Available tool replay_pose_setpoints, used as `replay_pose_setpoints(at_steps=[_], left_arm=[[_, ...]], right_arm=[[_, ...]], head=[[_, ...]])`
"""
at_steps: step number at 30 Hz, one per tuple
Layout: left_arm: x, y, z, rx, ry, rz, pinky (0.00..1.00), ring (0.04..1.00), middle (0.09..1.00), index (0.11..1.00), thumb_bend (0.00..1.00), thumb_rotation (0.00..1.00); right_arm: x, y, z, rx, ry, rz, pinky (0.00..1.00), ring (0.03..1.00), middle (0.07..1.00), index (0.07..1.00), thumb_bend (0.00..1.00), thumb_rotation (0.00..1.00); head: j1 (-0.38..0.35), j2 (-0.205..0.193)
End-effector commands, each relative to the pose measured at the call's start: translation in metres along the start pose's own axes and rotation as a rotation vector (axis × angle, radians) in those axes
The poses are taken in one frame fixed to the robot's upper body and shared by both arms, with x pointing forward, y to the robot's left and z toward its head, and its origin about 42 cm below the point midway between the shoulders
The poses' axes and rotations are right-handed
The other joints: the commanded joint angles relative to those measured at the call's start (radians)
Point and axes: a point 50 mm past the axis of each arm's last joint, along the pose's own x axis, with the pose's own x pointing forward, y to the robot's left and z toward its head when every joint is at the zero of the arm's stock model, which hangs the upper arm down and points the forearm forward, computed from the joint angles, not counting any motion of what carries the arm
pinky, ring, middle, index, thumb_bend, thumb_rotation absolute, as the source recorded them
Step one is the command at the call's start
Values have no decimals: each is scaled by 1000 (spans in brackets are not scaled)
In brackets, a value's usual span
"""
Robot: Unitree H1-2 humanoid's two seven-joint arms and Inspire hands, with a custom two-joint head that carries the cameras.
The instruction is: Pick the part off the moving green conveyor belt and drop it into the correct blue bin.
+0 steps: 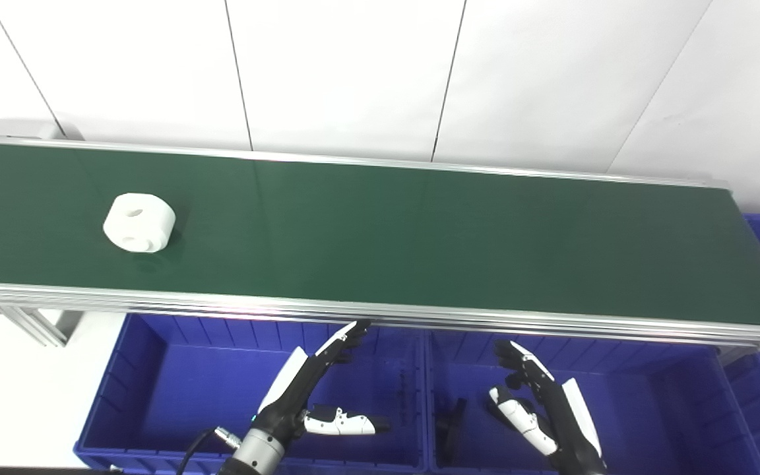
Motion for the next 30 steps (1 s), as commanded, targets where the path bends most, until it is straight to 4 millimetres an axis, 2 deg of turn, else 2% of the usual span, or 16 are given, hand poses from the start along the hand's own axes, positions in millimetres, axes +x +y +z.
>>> replay_pose_setpoints(at_steps=[1, 16, 17, 18, 19, 20, 21, 22, 23, 24, 27, 28, 29, 30], left_arm=[[9, 7, 14, 15, -65, 12, 827, 895, 923, 919, 659, 353], [8, 8, 13, 13, -65, 11, 833, 898, 924, 920, 654, 350], [8, 8, 12, 13, -63, 12, 831, 899, 926, 920, 654, 350], [8, 7, 12, 13, -62, 12, 829, 898, 925, 919, 656, 352], [8, 6, 11, 17, -59, 13, 827, 897, 925, 918, 658, 353], [8, 5, 11, 19, -58, 14, 827, 897, 925, 918, 663, 373], [9, 2, 10, 22, -58, 15, 823, 893, 921, 916, 672, 389], [9, 0, 9, 24, -58, 17, 822, 892, 921, 915, 674, 392], [10, -4, 7, 21, -63, 15, 821, 890, 919, 914, 677, 397], [11, -7, 5, 16, -63, 12, 818, 888, 920, 916, 671, 393], [13, -15, 1, 1, -59, 6, 820, 886, 923, 924, 665, 369], [14, -18, -1, -3, -58, 5, 820, 886, 923, 924, 665, 369], [15, -20, -3, -5, -56, 4, 817, 883, 921, 923, 668, 367], [15, -22, -4, -7, -55, 3, 816, 882, 920, 923, 670, 369]], right_arm=[[3, -6, 7, -3, -35, -18, 813, 842, 846, 856, 729, 839], [2, -3, 9, -1, -31, -24, 806, 838, 844, 857, 717, 819], [2, -3, 8, -5, -31, -23, 805, 836, 842, 856, 713, 816], [3, -3, 8, -7, -32, -22, 803, 836, 842, 856, 712, 819], [2, -4, 6, -2, -32, -13, 802, 835, 842, 856, 712, 821], [2, -5, 6, 2, -32, -7, 821, 850, 856, 865, 698, 818], [1, -6, 3, -2, -31, -2, 832, 857, 861, 868, 684, 823], [0, -8, 2, -6, -31, 0, 833, 858, 861, 868, 681, 824], [-1, -9, 0, -16, -29, -10, 836, 860, 862, 869, 677, 827], [-2, -10, -2, -22, -30, -19, 830, 848, 849, 860, 679, 824], [-2, -12, -7, -29, -41, -34, 834, 832, 825, 842, 632, 769], [-3, -12, -9, -17, -37, -40, 834, 832, 825, 842, 632, 769], [-3, -12, -11, -12, -32, -43, 835, 832, 821, 838, 642, 748], [-3, -12, -13, -4, -26, -42, 829, 830, 821, 840, 642, 756]], head=[[1, 1], [0, 1], [33, -9], [33, -9], [92, -24], [92, -24], [172, -48], [172, -48], [236, -76], [264, -90], [330, -133], [363, -159], [363, -159], [394, -182]])
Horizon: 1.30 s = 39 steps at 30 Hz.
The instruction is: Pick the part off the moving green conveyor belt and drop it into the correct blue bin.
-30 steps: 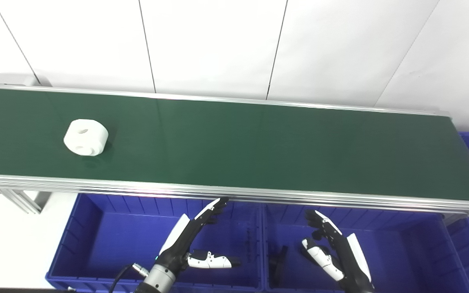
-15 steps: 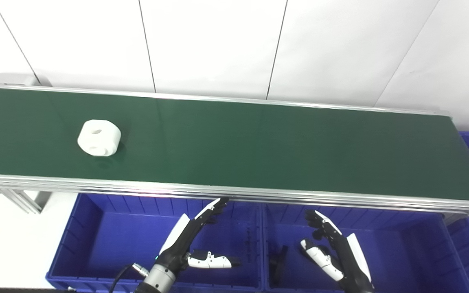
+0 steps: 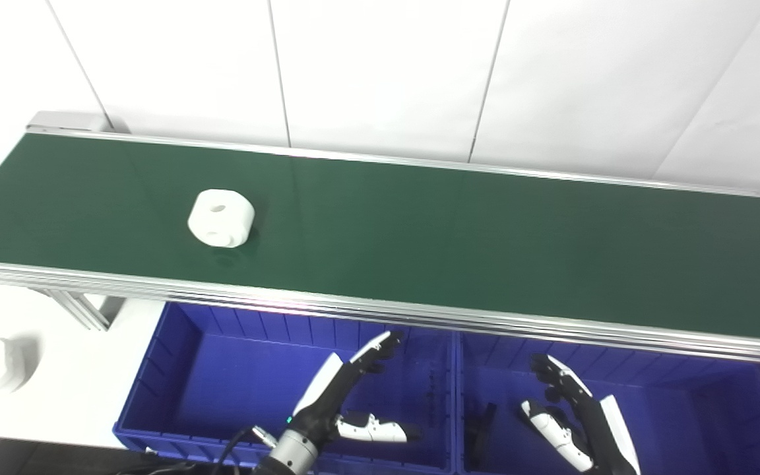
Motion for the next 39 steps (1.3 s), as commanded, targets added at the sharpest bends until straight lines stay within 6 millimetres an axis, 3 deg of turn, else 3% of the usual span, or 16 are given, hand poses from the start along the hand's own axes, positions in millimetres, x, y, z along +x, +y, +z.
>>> replay_pose_setpoints(at_steps=[1, 3, 6, 10, 17, 20, 25, 28, 31, 33, 36, 39], left_arm=[[15, -1, 14, 12, -86, 15, 815, 882, 921, 924, 670, 370], [17, -5, 12, 12, -88, 15, 816, 884, 923, 924, 673, 374], [21, -11, 7, 12, -92, 16, 808, 875, 915, 921, 681, 371], [25, -16, 1, 16, -74, 15, 800, 868, 912, 923, 692, 383], [27, -19, -5, 17, -60, 16, 816, 880, 920, 929, 707, 419], [27, -20, -5, 20, -64, 29, 808, 871, 913, 924, 705, 414], [22, -16, -1, 6, -90, 67, 814, 874, 906, 916, 699, 405], [17, -6, 11, -26, -145, 110, 823, 875, 902, 908, 694, 379], [14, 11, 29, -20, -222, 145, 838, 885, 911, 914, 690, 378], [14, 29, 44, -15, -287, 161, 863, 904, 924, 921, 684, 391], [13, 62, 70, 26, -390, 196, 868, 904, 925, 922, 694, 423], [12, 93, 91, 86, -461, 229, 862, 898, 918, 920, 672, 436]], right_arm=[[3, -9, 3, 21, -65, -31, 823, 832, 825, 844, 640, 760], [3, -10, -2, 34, -55, -21, 833, 849, 838, 856, 643, 781], [2, -13, -6, 46, -45, 6, 940, 918, 888, 895, 523, 733], [3, -14, -8, 58, -41, 16, 957, 945, 912, 909, 426, 653], [5, -8, -14, 50, -27, 3, 896, 912, 906, 903, 394, 694], [6, -8, -16, 47, -31, 8, 907, 909, 895, 896, 423, 762], [8, -6, -14, 52, -37, 6, 861, 893, 887, 884, 464, 772], [9, -4, -13, 58, -53, -6, 817, 872, 884, 882, 446, 719], [11, -4, -12, 46, -65, -11, 797, 846, 854, 855, 514, 773], [12, -3, -10, 53, -71, -12, 747, 819, 837, 840, 581, 795], [14, 0, -11, 42, -70, -20, 753, 816, 830, 834, 619, 799], [16, 1, -12, 22, -70, -29, 746, 789, 797, 806, 731, 808]], head=[[45, -34], [77, -55], [113, -85], [131, -123], [113, -155], [111, -165], [100, -173], [70, -162], [57, -156], [34, -147], [-28, -120], [-80, -102]])
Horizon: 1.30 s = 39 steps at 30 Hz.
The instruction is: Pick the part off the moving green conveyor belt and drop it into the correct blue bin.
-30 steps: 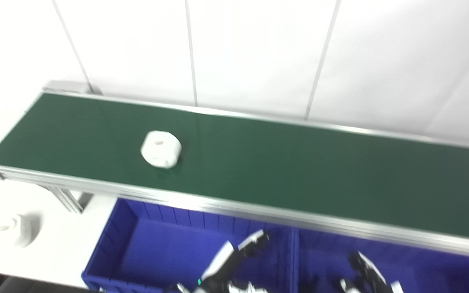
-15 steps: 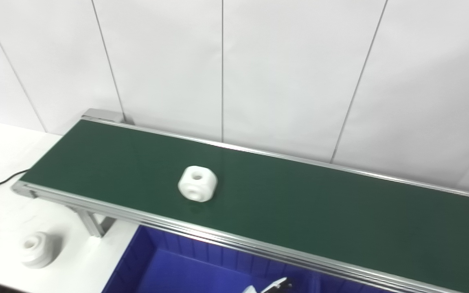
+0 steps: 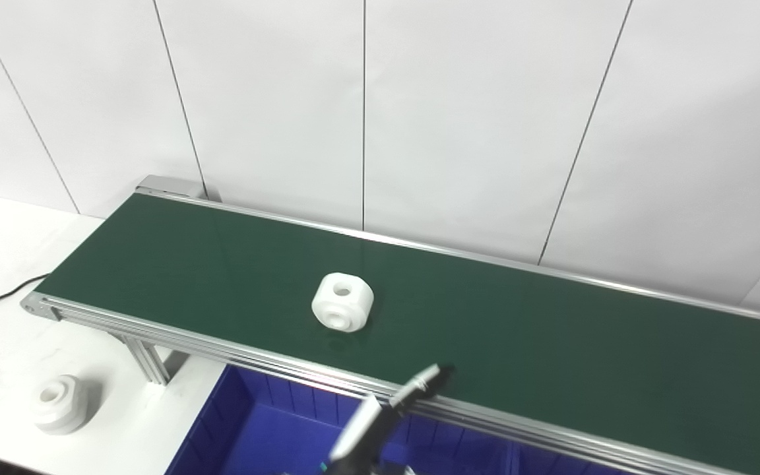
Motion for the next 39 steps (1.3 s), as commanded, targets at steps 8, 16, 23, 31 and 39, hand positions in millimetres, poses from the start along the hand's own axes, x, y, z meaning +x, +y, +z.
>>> replay_pose_setpoints(at_steps=[8, 16, 23, 31, 39], left_arm=[[49, 79, 36, 187, -128, 53, 814, 858, 883, 888, 648, 375], [85, 115, 37, 272, -84, 31, 825, 876, 900, 903, 669, 333], [119, 132, 21, 414, -29, -15, 841, 897, 922, 923, 681, 349], [150, 128, 7, 556, 47, -81, 788, 874, 919, 925, 728, 306], [168, 118, -4, 621, 108, -147, 775, 868, 927, 942, 784, 242]], right_arm=[[7, -5, 13, 24, -97, 2, 714, 788, 798, 810, 802, 756], [6, -1, 23, 74, -123, 11, 754, 800, 807, 812, 740, 642], [4, 7, 30, 100, -131, 10, 802, 832, 836, 843, 695, 653], [4, 11, 31, 81, -132, 5, 831, 847, 845, 859, 687, 753], [6, 10, 30, 102, -128, 4, 850, 858, 851, 862, 689, 757]], head=[[-114, 52], [-200, 98], [-227, 126], [-215, 142], [-205, 143]])
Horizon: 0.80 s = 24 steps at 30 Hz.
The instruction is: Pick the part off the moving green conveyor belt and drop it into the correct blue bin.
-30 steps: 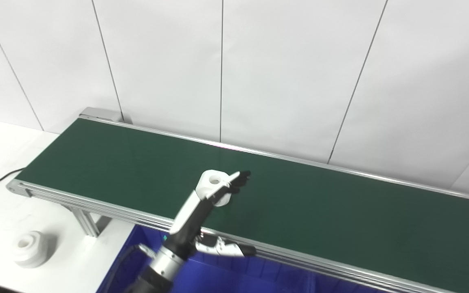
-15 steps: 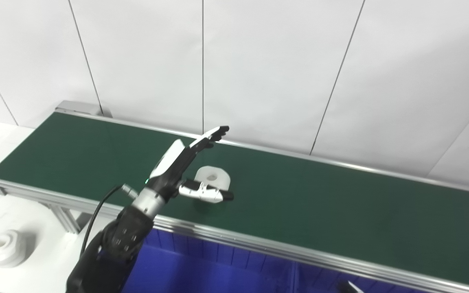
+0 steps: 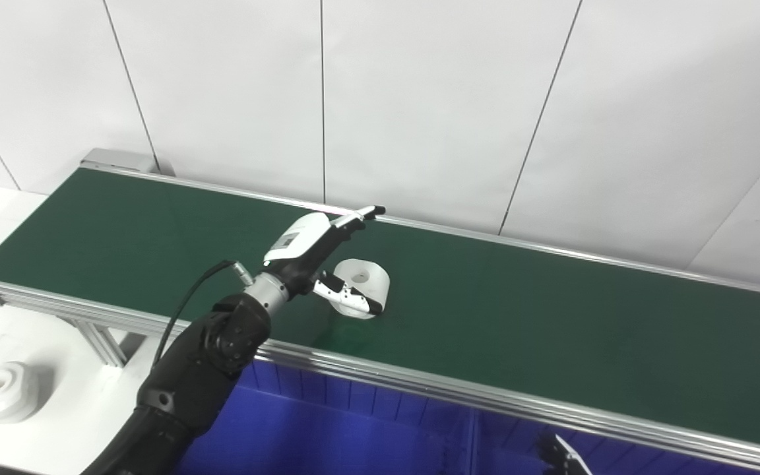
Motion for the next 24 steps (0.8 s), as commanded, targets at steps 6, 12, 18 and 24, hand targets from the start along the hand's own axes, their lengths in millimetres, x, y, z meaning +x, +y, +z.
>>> replay_pose_setpoints(at_steps=[6, 12, 18, 24], left_arm=[[28, 10, 10, 134, -2, 4, 882, 925, 945, 958, 814, 133], [41, -9, 9, 182, 3, -13, 899, 916, 923, 936, 821, 74], [49, -26, 11, 155, 13, -38, 860, 895, 895, 905, 800, 15], [52, -43, 14, 79, -17, -2, 738, 806, 811, 806, 735, 0]], right_arm=[[5, -6, 6, 0, -65, -8, 847, 856, 852, 865, 695, 787], [6, -8, 4, -17, -63, -25, 837, 845, 839, 851, 693, 777], [6, -9, 3, -25, -61, -32, 835, 842, 835, 849, 703, 789], [6, -11, 2, -46, -57, -44, 828, 833, 823, 836, 722, 791]], head=[[15, -4], [25, 1], [29, 3], [35, 6]])
